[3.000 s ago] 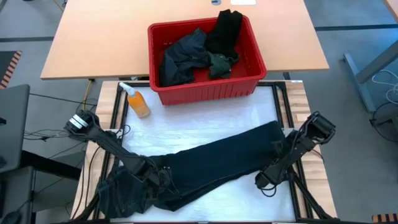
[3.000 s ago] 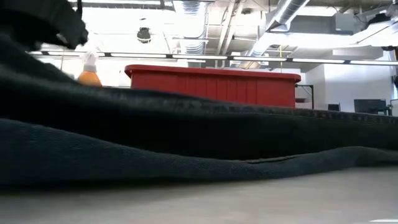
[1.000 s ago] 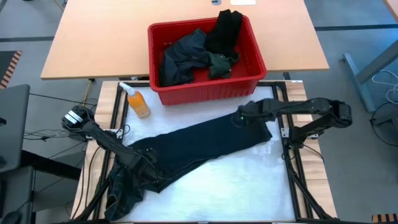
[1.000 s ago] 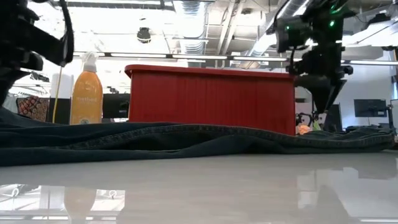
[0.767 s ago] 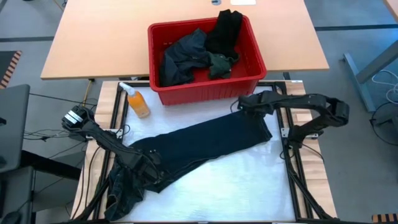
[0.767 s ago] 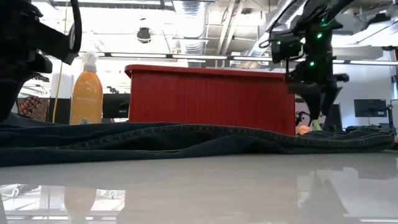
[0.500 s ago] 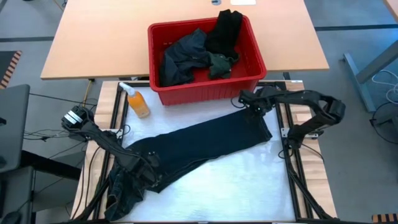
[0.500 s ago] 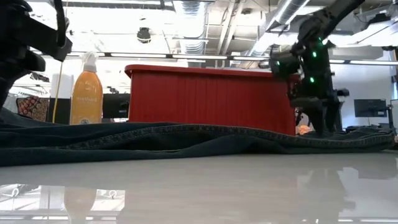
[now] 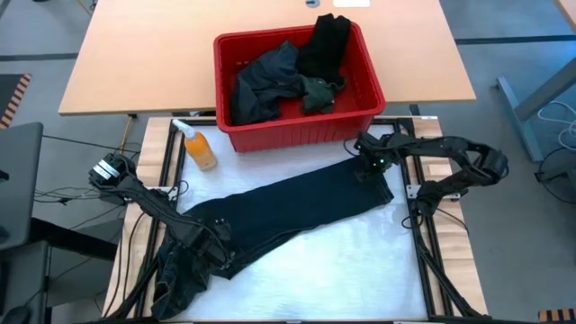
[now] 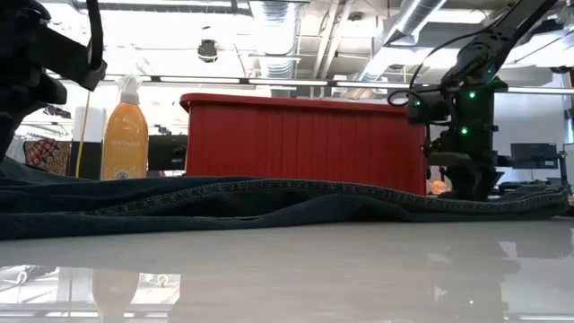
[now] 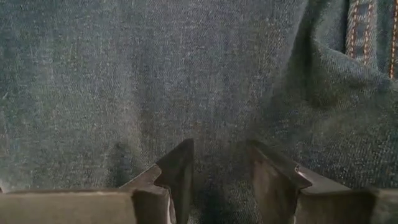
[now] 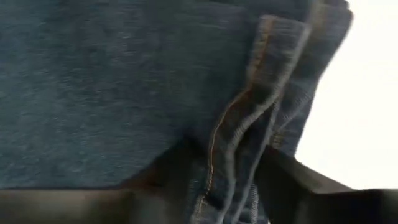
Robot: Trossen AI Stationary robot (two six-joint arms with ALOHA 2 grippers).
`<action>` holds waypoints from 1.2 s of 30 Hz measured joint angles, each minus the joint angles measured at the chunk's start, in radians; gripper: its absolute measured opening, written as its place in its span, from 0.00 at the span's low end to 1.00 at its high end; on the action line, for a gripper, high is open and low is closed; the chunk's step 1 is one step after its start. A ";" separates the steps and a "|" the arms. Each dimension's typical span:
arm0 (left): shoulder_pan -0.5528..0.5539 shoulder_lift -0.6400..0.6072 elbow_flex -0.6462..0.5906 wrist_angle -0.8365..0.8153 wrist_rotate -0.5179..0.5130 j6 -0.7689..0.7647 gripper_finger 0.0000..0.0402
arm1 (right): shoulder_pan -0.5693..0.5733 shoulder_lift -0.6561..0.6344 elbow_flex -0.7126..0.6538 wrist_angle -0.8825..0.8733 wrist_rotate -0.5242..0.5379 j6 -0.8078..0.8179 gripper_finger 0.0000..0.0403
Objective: Fold Laundry from Bin
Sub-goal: Fold the dark blue jeans
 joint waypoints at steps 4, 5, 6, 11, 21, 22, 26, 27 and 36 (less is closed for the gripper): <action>0.000 0.000 0.000 0.002 0.001 -0.008 0.34 | 0.019 0.000 0.003 0.014 -0.012 -0.027 0.13; -0.001 0.000 0.000 0.003 0.003 -0.008 0.34 | 0.023 0.000 0.010 0.009 -0.012 -0.037 0.08; -0.001 0.000 0.000 0.003 0.008 -0.009 0.34 | 0.027 0.000 0.021 -0.001 -0.012 -0.042 0.07; -0.001 0.000 0.000 0.003 0.016 -0.009 0.34 | 0.069 0.008 0.098 -0.133 0.031 -0.039 0.10; -0.001 -0.001 0.001 0.013 0.000 -0.003 0.34 | 0.113 0.005 0.120 -0.158 0.160 0.024 0.19; -0.001 -0.001 0.001 0.012 0.000 -0.001 0.34 | 0.113 0.005 0.120 -0.161 0.164 0.024 0.22; -0.001 -0.001 0.001 0.012 0.000 0.001 0.34 | 0.105 0.004 0.121 -0.165 0.175 0.025 0.36; -0.001 -0.001 0.001 0.012 0.000 0.001 0.34 | 0.101 0.004 0.121 -0.167 0.184 0.025 0.40; -0.001 -0.001 0.001 0.012 0.021 0.001 0.34 | 0.043 0.003 0.122 -0.181 0.220 -0.007 0.73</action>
